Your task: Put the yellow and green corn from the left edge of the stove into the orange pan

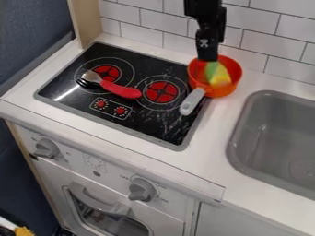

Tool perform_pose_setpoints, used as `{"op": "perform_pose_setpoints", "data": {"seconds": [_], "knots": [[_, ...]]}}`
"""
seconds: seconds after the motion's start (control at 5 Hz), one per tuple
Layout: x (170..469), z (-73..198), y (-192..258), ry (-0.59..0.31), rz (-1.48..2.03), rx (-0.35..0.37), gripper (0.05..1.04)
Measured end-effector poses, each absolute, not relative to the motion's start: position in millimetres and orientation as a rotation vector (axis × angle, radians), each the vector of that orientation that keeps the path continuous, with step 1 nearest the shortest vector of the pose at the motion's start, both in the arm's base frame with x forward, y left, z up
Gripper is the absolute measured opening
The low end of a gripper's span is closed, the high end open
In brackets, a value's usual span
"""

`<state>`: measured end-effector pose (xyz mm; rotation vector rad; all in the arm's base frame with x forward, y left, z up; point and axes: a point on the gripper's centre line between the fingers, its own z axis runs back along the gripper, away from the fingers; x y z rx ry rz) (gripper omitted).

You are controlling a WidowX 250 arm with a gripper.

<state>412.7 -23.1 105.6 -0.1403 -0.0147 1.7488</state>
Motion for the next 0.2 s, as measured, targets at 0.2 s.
{"op": "perform_pose_setpoints", "data": {"seconds": [0.2], "knots": [[407.7, 116.6, -15.3, -0.027, 1.753, -0.164, 0.999]]}}
